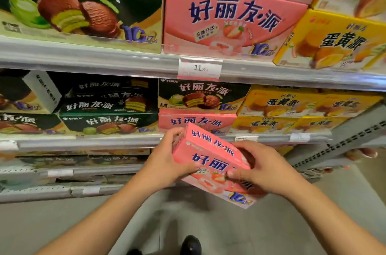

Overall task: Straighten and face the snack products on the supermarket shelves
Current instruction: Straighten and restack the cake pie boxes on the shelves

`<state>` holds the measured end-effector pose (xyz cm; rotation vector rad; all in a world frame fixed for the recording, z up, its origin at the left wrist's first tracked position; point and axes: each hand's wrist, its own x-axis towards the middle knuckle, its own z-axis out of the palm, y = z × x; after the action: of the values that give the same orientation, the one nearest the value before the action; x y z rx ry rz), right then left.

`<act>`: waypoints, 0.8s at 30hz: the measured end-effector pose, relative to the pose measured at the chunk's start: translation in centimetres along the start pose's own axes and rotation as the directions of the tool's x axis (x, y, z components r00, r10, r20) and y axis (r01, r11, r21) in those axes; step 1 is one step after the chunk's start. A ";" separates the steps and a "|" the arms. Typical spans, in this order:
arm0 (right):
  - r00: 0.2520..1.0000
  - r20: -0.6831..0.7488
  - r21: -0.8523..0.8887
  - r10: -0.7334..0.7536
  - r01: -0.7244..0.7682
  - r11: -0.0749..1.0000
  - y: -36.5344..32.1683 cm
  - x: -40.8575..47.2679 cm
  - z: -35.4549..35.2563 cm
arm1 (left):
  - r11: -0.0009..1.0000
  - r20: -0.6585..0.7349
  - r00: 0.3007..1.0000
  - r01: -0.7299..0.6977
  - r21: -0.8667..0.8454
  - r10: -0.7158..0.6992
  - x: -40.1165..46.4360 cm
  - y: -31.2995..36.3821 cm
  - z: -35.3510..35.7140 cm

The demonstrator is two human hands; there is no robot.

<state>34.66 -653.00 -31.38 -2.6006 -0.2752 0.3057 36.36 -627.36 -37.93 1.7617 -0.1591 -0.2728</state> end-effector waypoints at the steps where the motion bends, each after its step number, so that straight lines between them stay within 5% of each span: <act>1: 1.000 -0.020 -0.001 0.013 -0.013 1.000 0.3 -0.1 -0.1 | 1.000 0.028 1.000 -0.001 0.007 0.001 0.5 0.4 -0.7; 7: 0.991 -0.089 -0.030 0.097 -0.100 0.994 1.6 -0.3 -0.9 | 0.991 -0.361 0.931 -0.007 0.131 0.054 6.8 2.4 -6.6; 11: 0.988 -0.132 -0.018 0.084 -0.087 0.996 2.0 -0.3 -1.1 | 0.972 -0.364 0.929 0.139 0.189 -0.062 10.0 2.9 -7.9; 18: 0.991 -0.118 0.027 0.063 -0.061 0.998 2.6 -0.2 -0.6 | 0.977 -0.339 0.932 0.176 0.123 -0.126 11.6 1.9 -7.7; 24: 0.990 -0.124 0.045 0.073 -0.068 0.997 2.9 -0.6 -0.2 | 0.969 -0.320 0.947 0.067 0.239 0.014 9.5 2.3 -8.2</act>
<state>34.54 -655.69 -32.60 -2.5800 -0.1318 0.1688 47.77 -622.48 -35.00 2.0317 0.0688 0.0190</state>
